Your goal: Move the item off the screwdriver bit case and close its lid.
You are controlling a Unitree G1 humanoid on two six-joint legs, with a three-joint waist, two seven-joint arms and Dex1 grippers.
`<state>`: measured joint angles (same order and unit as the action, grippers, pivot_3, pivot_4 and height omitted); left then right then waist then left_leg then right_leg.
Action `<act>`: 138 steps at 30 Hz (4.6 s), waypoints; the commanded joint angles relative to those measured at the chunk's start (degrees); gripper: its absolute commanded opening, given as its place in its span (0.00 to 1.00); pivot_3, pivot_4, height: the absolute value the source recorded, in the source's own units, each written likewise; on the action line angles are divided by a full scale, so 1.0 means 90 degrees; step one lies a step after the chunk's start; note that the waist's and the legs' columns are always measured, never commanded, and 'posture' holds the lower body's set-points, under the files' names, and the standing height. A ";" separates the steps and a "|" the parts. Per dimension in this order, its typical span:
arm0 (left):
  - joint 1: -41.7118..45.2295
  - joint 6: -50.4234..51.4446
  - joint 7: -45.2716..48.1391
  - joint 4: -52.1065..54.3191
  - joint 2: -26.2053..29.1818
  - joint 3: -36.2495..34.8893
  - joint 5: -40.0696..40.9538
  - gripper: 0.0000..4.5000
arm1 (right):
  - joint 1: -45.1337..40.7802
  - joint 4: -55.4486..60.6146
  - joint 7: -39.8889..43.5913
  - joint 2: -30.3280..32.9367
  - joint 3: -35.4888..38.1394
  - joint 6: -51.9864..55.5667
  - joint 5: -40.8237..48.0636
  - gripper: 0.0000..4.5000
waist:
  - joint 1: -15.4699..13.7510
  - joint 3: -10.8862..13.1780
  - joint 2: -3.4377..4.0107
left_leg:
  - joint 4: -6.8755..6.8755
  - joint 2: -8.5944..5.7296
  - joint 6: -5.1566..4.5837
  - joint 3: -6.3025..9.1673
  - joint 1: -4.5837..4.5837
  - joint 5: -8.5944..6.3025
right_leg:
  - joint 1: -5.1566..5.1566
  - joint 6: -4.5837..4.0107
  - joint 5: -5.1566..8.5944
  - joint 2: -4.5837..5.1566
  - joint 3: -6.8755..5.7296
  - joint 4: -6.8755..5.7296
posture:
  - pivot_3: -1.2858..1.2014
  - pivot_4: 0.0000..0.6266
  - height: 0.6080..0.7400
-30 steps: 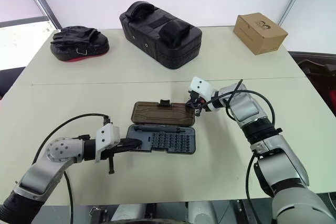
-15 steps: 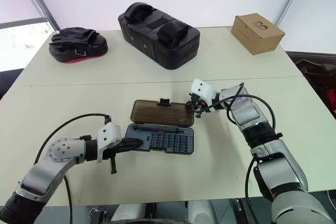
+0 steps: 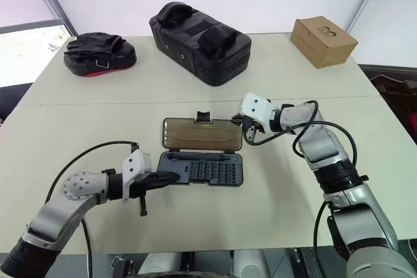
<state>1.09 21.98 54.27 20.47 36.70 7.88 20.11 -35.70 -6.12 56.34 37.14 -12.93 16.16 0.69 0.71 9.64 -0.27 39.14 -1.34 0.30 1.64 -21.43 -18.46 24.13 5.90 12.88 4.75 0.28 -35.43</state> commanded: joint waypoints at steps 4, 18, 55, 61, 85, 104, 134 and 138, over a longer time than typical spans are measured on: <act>0.0401 0.1205 -0.0092 0.1005 0.0054 -0.0720 0.1545 0.00 | -0.0012 0.0145 -0.0252 0.0074 0.0283 -0.0252 -0.0028 0.01 | 0.0014 0.0006 -0.0001 | 0.0000 0.0002 0.0000 -0.0001 -0.0002 0.0000 | 0.0005 0.0006 -0.0003 -0.0002 0.0001 -0.0003 | 0.52 0.24 1.00; 0.2204 0.0926 -0.1944 -0.1786 -0.0382 -0.2256 0.1513 0.00 | 0.0109 0.0077 -0.0123 0.0129 0.0106 -0.0842 -0.0253 0.01 | 0.0011 0.0013 -0.0008 | -0.0001 -0.0020 0.0009 0.0002 -0.0004 0.0005 | 0.0006 0.0010 -0.0006 -0.0009 -0.0002 -0.0002 | 0.52 0.24 1.00; 0.4840 -0.0652 0.1632 -0.7539 -0.1469 -0.0912 -0.0274 0.00 | -0.0249 0.2099 0.0836 0.0600 0.1256 0.2396 0.1590 0.99 | 0.0008 0.0022 -0.0019 | -0.0002 -0.0020 0.0015 0.0001 -0.0018 0.0008 | 0.0021 0.0015 -0.0008 -0.0010 -0.0004 -0.0002 | 0.52 0.24 1.00; 0.4964 -0.0183 0.2201 -0.6796 -0.1438 -0.1011 0.0036 0.00 | -0.0373 0.2513 0.0586 0.0463 0.3185 0.4789 0.4215 0.99 | -0.0020 0.0028 -0.0030 | -0.0001 0.0001 0.0014 0.0016 -0.0039 0.0008 | 0.0034 0.0014 -0.0008 -0.0004 -0.0013 0.0003 | 0.52 0.24 1.00; 0.4529 0.1814 0.2820 -0.3587 -0.0414 -0.0438 0.1031 0.00 | 0.0549 0.3687 0.0417 0.1410 0.1836 0.4220 0.4517 0.47 | -0.0033 0.0045 -0.0027 | 0.0016 -0.0014 0.0013 0.0021 -0.0104 0.0009 | 0.0083 0.0017 -0.0009 0.0009 -0.0026 -0.0003 | 0.52 0.24 1.00; 0.6688 -0.2233 0.2922 -0.9189 -0.2369 0.0989 -0.2025 0.00 | 0.1246 0.5372 -0.0044 0.0902 -0.0590 0.3982 0.3931 0.01 | -0.0022 0.0048 -0.0035 | 0.0018 -0.0031 0.0014 0.0019 -0.0107 0.0009 | 0.0083 0.0018 -0.0009 -0.0002 -0.0029 0.0003 | 0.52 0.24 1.00; 0.5816 -0.2451 0.3955 -0.8156 -0.2730 0.1392 -0.2636 0.00 | 0.0197 0.5070 -0.1317 0.0546 -0.3465 0.4176 -0.0131 0.01 | 0.0012 0.0042 -0.0032 | 0.0029 -0.0026 0.0014 0.0023 -0.0101 0.0009 | 0.0082 0.0017 -0.0009 -0.0010 -0.0029 -0.0013 | 0.52 0.24 1.00; 0.5472 -0.2243 0.4035 -0.7620 -0.2718 0.1502 -0.2642 0.00 | 0.0145 0.5093 -0.1377 0.0348 -0.3541 0.4481 -0.0172 0.01 | 0.0014 0.0035 -0.0028 | 0.0029 -0.0026 0.0014 0.0023 -0.0099 0.0009 | 0.0081 0.0017 -0.0009 -0.0010 -0.0029 -0.0014 | 0.52 0.24 1.00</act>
<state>53.33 0.96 86.60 -49.17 13.37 17.41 -2.91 -32.63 39.17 45.96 40.46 -46.51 55.64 1.71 0.83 9.95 -0.52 39.40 -1.57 0.42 1.85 -22.32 -18.38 24.86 6.05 12.80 4.67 0.02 -35.55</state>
